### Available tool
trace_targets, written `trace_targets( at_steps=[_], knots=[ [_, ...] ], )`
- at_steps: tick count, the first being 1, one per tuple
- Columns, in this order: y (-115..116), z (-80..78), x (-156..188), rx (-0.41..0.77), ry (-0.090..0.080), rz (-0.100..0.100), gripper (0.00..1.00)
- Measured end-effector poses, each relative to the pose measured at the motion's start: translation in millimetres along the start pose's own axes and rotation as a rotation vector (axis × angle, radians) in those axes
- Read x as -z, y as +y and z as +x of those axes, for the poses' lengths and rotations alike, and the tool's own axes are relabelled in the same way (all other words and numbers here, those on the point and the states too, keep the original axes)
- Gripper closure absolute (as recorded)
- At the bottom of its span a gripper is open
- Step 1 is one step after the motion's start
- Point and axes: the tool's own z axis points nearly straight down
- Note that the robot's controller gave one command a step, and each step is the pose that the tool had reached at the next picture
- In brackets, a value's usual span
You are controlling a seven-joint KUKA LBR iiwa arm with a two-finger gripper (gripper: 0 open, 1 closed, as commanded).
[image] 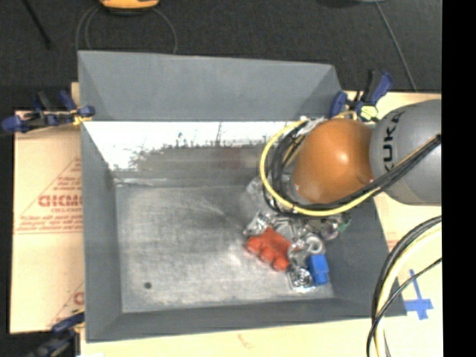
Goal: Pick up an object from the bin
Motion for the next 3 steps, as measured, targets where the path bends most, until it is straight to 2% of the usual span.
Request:
trace_targets(
  at_steps=[1,2,3],
  knots=[
    [-9,-7.8,-4,0.085,0.001,0.0,0.0],
    [-9,-8.5,-3,0.08,0.0,-0.001,1.0],
    [-13,-54.5,-2,-0.247,-0.003,0.008,1.0]
  ],
)
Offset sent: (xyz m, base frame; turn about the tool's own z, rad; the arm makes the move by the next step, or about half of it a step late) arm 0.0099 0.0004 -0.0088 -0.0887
